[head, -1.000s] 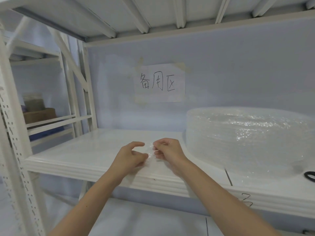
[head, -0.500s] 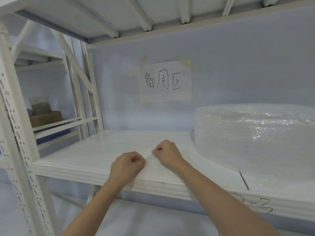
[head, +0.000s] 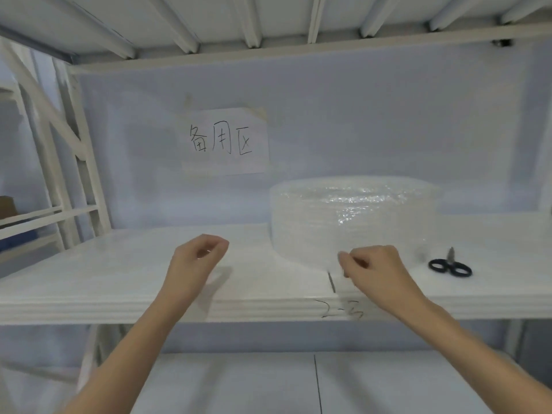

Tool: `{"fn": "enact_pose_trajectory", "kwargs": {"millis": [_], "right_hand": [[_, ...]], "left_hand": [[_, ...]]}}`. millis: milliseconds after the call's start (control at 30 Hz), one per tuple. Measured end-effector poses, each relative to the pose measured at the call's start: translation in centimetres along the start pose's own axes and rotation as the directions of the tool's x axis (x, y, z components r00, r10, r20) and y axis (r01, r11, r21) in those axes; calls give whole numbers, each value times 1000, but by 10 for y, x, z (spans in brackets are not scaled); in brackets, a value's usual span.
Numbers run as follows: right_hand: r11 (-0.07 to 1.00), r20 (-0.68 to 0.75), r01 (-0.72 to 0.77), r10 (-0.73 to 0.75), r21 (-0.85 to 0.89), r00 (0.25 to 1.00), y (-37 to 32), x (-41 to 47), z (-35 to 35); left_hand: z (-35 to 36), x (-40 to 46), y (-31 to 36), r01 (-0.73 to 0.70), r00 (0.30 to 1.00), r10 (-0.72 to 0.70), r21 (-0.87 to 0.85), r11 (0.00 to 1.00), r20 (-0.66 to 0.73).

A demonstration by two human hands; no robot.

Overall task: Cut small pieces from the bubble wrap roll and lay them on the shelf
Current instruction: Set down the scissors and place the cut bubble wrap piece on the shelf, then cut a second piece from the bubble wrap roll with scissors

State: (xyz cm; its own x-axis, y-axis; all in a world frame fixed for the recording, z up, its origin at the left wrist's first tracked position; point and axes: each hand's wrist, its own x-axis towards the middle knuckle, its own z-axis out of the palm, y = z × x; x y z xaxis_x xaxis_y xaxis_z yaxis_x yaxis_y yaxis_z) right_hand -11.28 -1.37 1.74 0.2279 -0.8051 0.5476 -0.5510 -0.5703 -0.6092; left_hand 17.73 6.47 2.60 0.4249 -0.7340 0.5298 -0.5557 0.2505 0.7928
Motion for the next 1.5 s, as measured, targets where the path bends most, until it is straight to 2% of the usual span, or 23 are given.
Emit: {"fn": "enact_pose_trajectory", "kwargs": {"millis": [67, 133, 267, 367, 600, 767, 933, 1000, 1067, 1133, 1200, 1267, 1333, 1400, 1433, 1500], "right_hand": [[966, -172, -119, 80, -229, 982, 27, -6, -39], [903, -279, -253, 159, -347, 947, 54, 0, -69], [758, -196, -408, 360, -509, 912, 94, 21, -96], [714, -142, -429, 427, -554, 893, 107, 27, -94], [708, -119, -472, 488, -526, 864, 115, 35, -114], [680, -121, -481, 506, -553, 854, 126, 26, -131], [601, -59, -424, 529, -678, 846, 122, 24, -142], [624, 7, -392, 537, -676, 843, 122, 25, -146], [688, 54, -390, 529, -611, 847, 123, 25, -155], [772, 38, -460, 528, -438, 848, 122, 21, -167], [811, 54, -583, 585, -39, 809, 125, 13, -177], [656, 156, -622, 624, 429, 766, 122, -4, -181], [440, 293, -592, 576, 675, 763, 112, -26, -175], [310, 420, -604, 492, 734, 763, 101, -50, -157], [311, 473, -630, 452, 711, 757, 94, -61, -145], [389, 538, -670, 402, 632, 741, 84, -78, -120]], "left_hand": [[29, -5, 12, 18, 996, -12, -74, 997, 86], [61, -10, 24, 56, 980, -30, -127, 990, 195], [119, -25, 48, 109, 917, -53, -118, 987, 396], [147, -32, 62, 111, 887, -63, -79, 991, 458], [164, -33, 62, 93, 912, -62, -57, 994, 405], [168, -38, 60, 103, 901, -61, -77, 992, 430], [165, -44, 59, 64, 877, -17, -81, 995, 481], [163, -46, 58, 45, 864, 4, -86, 995, 504], [161, -46, 57, 55, 861, 6, -105, 993, 508], [161, -46, 56, 84, 864, -6, -131, 988, 503], [161, -47, 56, 115, 861, -18, -161, 980, 509], [161, -48, 57, 144, 854, -28, -184, 972, 519], [163, -49, 57, 169, 853, -41, -201, 965, 520], [165, -48, 58, 190, 857, -54, -217, 958, 513], [166, -49, 58, 195, 856, -57, -220, 956, 514], [166, -50, 59, 185, 850, -55, -199, 962, 525]]}}
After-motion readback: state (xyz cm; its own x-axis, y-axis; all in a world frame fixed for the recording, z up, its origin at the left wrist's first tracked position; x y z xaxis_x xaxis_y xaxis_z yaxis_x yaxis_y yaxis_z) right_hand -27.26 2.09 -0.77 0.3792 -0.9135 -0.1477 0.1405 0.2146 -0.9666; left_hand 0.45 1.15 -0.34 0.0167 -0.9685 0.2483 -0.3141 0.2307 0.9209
